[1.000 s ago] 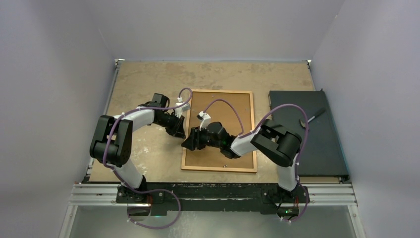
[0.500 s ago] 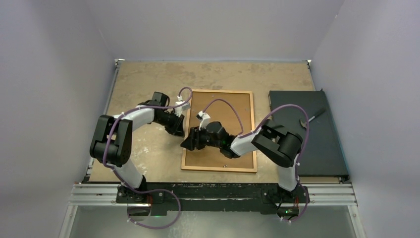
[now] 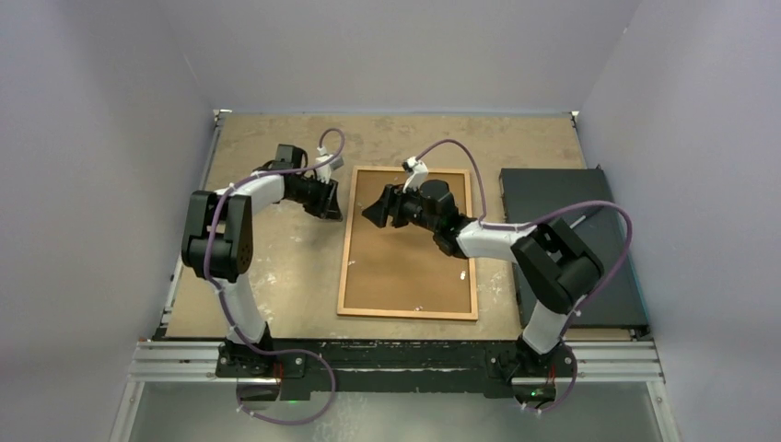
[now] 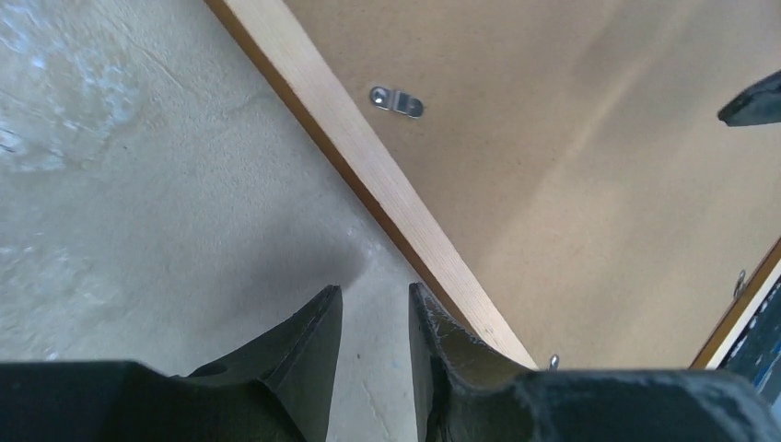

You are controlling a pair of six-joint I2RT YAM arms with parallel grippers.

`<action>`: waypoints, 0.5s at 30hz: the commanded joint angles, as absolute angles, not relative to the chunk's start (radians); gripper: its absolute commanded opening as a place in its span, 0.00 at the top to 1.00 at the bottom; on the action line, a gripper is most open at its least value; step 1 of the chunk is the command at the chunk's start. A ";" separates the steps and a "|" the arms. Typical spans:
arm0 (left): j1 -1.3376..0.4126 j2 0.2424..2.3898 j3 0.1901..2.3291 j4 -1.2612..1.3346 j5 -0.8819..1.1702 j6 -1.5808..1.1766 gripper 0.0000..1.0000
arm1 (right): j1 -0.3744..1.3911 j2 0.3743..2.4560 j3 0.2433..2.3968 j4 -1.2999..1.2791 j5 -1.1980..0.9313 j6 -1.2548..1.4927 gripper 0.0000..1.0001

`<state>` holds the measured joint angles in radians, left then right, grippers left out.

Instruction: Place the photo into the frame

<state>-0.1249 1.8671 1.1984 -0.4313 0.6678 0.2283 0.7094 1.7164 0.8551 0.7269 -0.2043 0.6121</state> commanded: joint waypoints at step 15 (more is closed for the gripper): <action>-0.127 1.980 1.221 -0.335 0.747 0.109 0.77 | 0.613 2.152 1.352 0.546 -0.445 0.486 0.35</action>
<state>-0.1246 1.9667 1.2102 -0.3634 0.7223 0.1200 0.6155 2.1323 1.2743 0.5789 -0.3874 0.5278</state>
